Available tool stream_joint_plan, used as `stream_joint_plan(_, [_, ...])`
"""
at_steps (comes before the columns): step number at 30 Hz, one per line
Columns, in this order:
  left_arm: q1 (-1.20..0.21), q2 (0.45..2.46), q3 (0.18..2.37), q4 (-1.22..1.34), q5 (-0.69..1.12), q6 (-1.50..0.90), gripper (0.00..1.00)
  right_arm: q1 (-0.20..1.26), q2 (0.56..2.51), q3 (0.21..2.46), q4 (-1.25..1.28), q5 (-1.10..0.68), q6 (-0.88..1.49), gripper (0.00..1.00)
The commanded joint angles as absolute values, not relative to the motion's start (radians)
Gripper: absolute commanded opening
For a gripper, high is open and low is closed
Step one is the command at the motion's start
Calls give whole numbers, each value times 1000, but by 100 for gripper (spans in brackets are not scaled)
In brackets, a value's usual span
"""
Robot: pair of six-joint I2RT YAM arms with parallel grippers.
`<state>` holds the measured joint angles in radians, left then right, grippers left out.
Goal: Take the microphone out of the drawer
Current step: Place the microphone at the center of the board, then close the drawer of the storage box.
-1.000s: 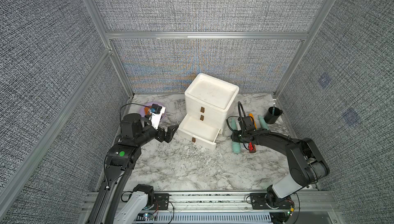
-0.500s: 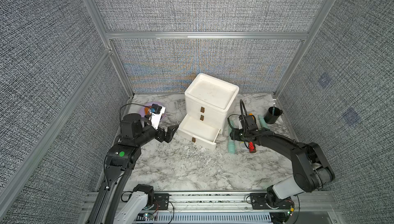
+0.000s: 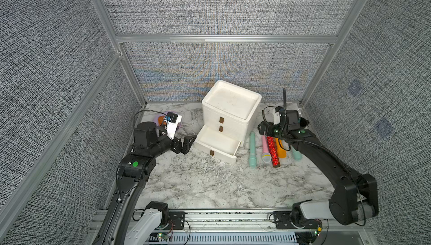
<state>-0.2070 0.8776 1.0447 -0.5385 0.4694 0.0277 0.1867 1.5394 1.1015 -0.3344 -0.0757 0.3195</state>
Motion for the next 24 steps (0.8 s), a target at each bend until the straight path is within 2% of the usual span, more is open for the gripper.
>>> stream_joint_plan(1, [-211, 894, 1064, -519, 469, -18, 100, 123, 1539, 1165, -347, -156, 259, 98])
stream_joint_plan(7, [-252, 891, 1021, -466, 471, -97, 100, 28, 1625, 1341, -327, -342, 187, 98])
stream_joint_plan(11, [-299, 895, 958, -399, 437, -144, 100, 16, 1739, 1490, -328, -387, 161, 98])
stream_joint_plan(18, [-400, 962, 853, -272, 356, -206, 100, 5, 1907, 1712, -274, -567, 174, 98])
stream_joint_plan(24, [-465, 1012, 758, -167, 282, -228, 100, 11, 2068, 1926, -330, -712, 174, 98])
